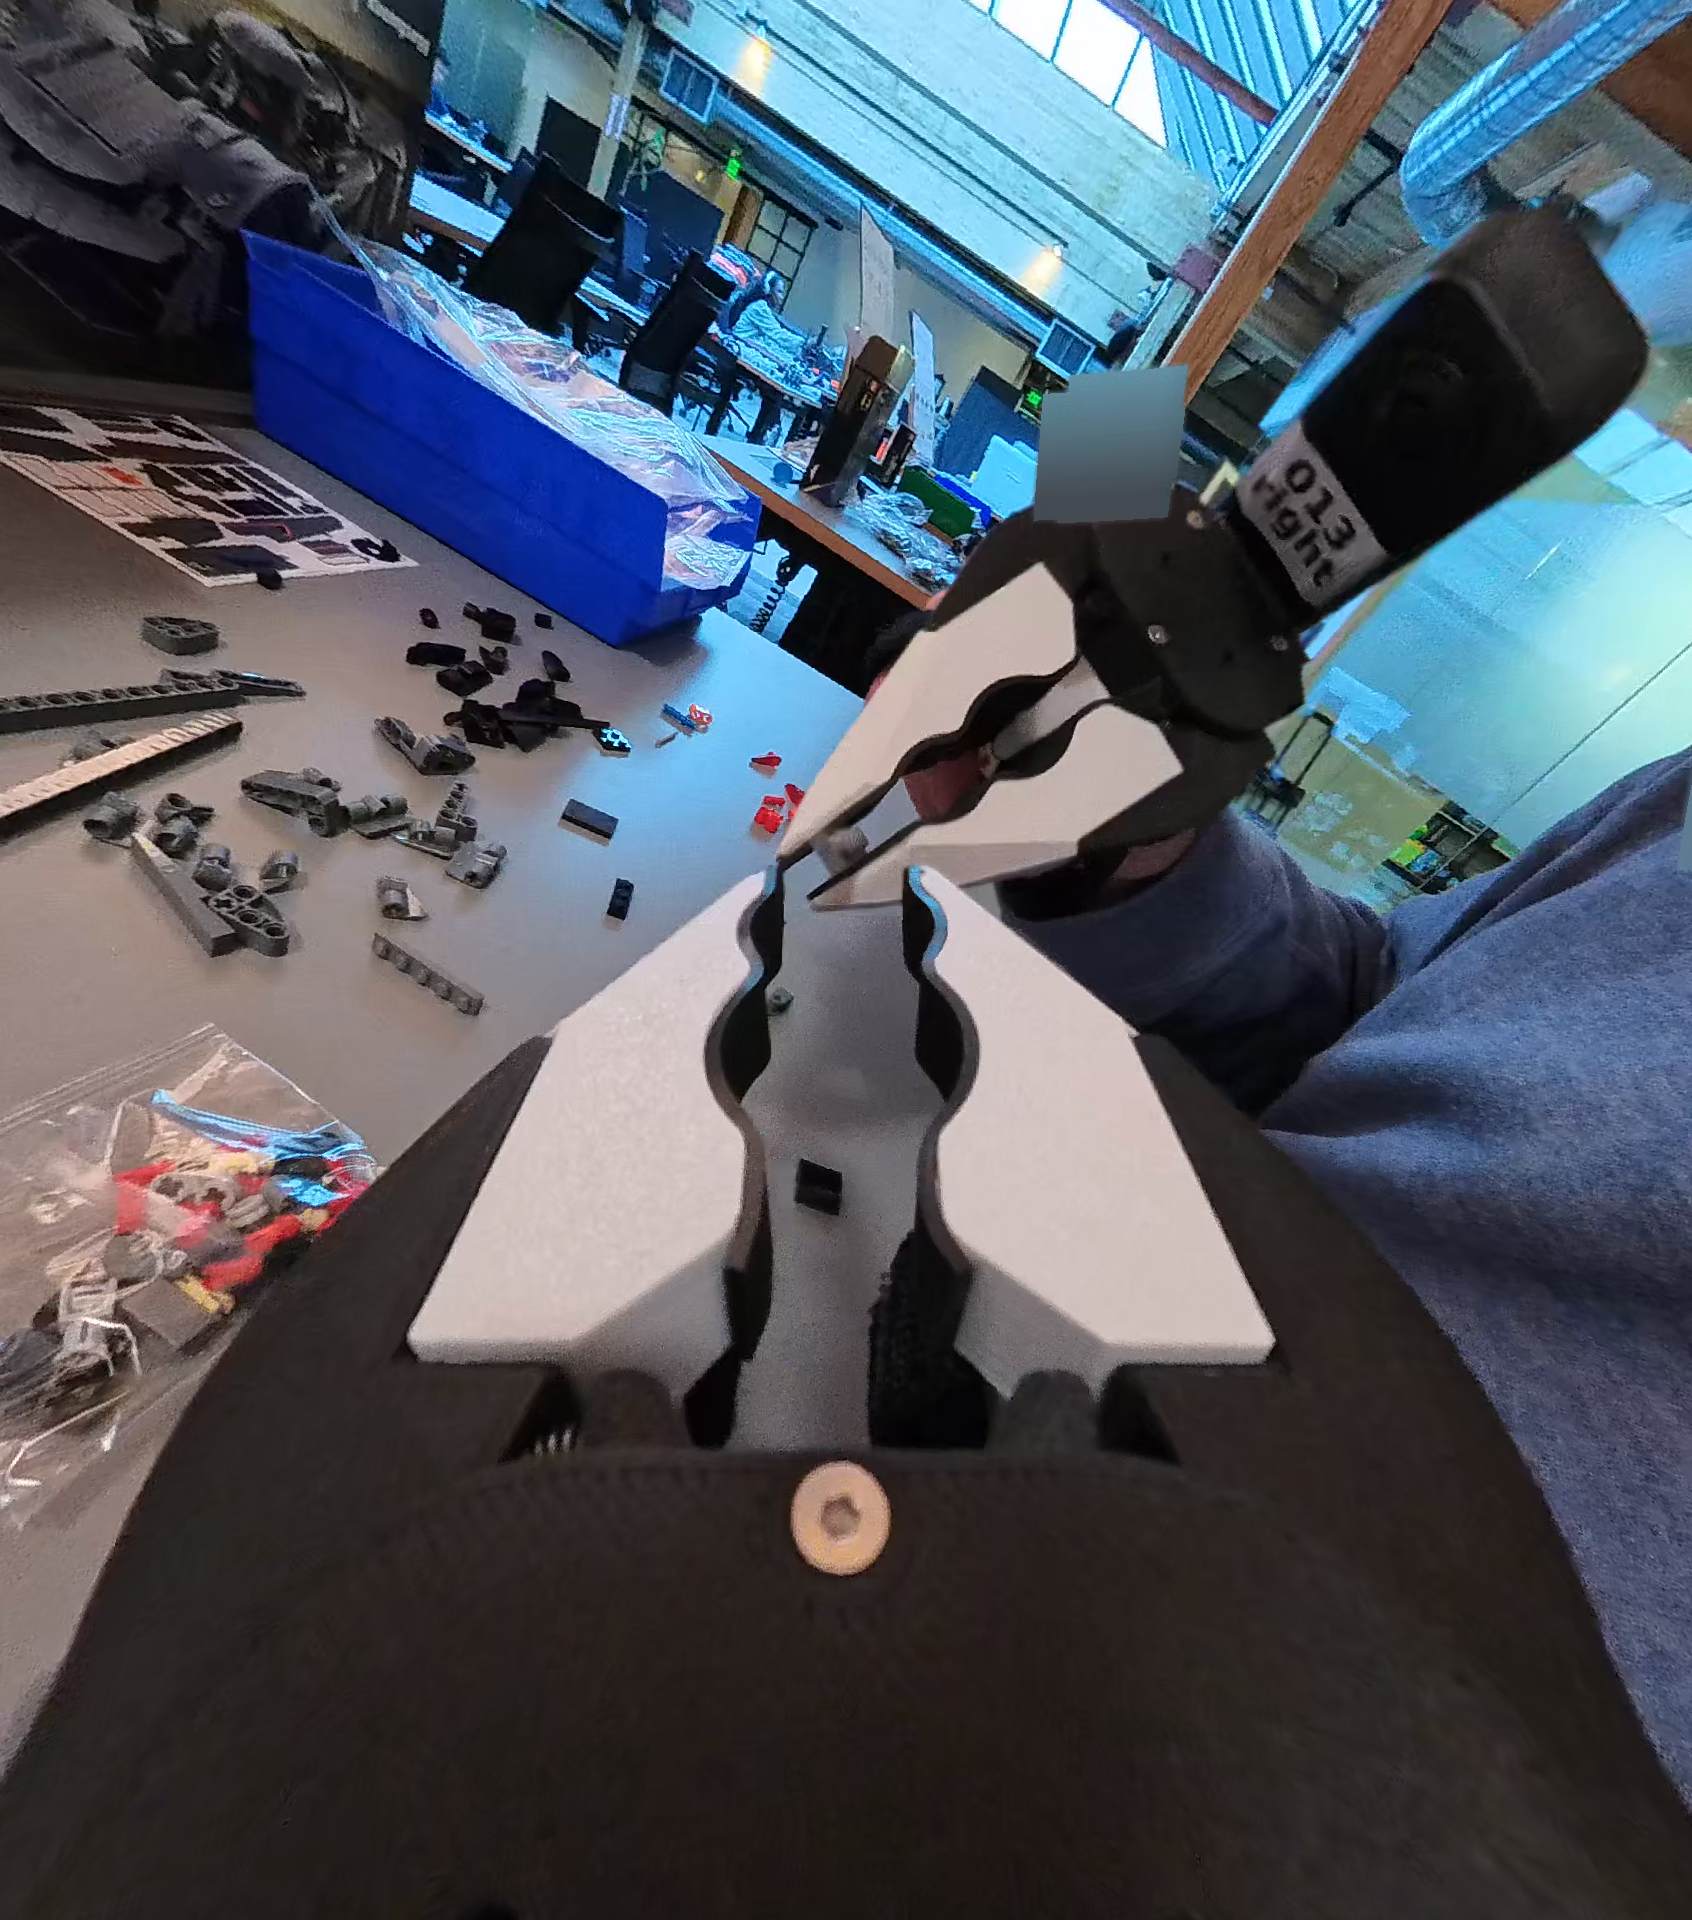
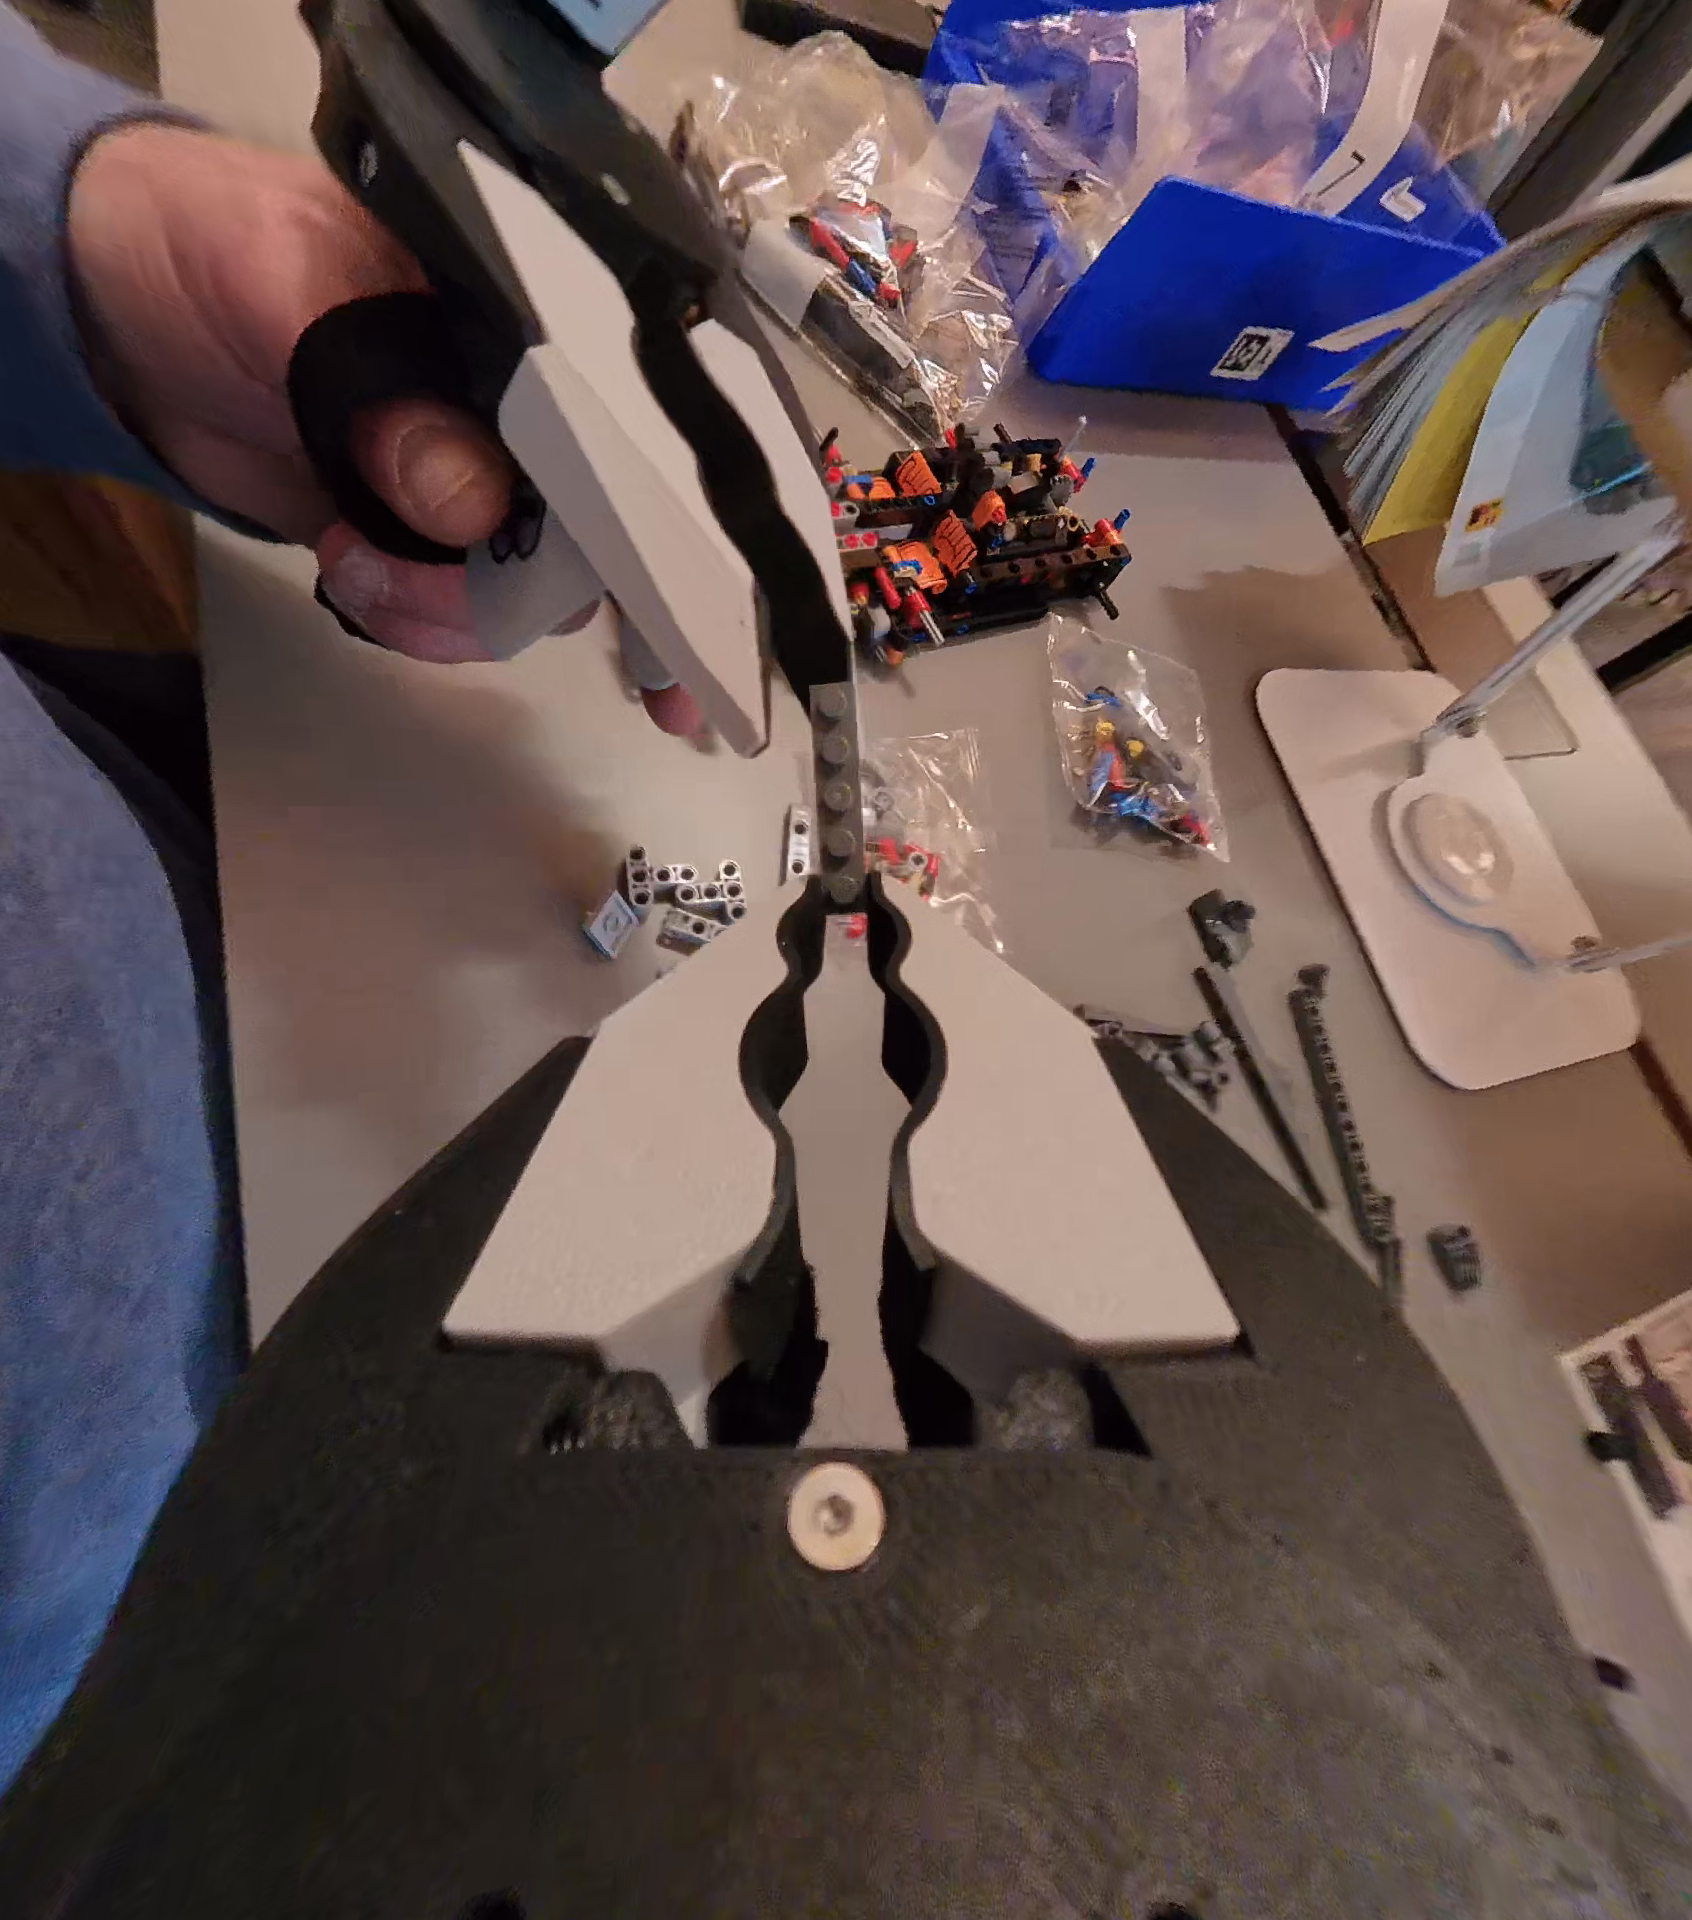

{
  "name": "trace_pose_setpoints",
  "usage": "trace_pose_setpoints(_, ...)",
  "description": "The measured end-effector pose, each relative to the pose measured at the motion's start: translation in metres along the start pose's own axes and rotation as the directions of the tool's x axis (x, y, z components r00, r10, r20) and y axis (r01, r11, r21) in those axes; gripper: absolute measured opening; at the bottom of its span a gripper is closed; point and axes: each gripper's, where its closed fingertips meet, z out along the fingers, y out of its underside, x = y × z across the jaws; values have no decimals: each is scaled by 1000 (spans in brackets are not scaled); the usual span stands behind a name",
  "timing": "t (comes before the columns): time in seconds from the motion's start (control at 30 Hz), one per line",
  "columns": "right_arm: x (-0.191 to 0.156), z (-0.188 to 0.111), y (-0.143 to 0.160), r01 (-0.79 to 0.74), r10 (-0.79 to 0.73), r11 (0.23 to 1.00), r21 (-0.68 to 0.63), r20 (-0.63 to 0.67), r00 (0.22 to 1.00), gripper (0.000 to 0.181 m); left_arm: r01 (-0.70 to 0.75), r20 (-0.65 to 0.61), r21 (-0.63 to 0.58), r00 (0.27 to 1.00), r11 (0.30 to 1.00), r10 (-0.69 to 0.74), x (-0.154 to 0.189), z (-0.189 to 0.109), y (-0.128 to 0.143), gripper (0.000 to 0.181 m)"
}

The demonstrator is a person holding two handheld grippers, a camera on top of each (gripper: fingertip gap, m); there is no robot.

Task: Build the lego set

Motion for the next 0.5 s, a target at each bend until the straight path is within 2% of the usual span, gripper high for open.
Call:
trace_pose_setpoints(0.17, 5, -1, 2, -108, 107, 994, 27, 34, 994, 5, 18, -6, -2, 1000, 1000, -18, 0, 2, 1, 22)
trace_pose_setpoints(0.5, 3, 2, 4, -79, 78, 997, 12, 30, 996, 5, 58, -5, 9, 998, 998, -58, -3, 4, 2, 21)
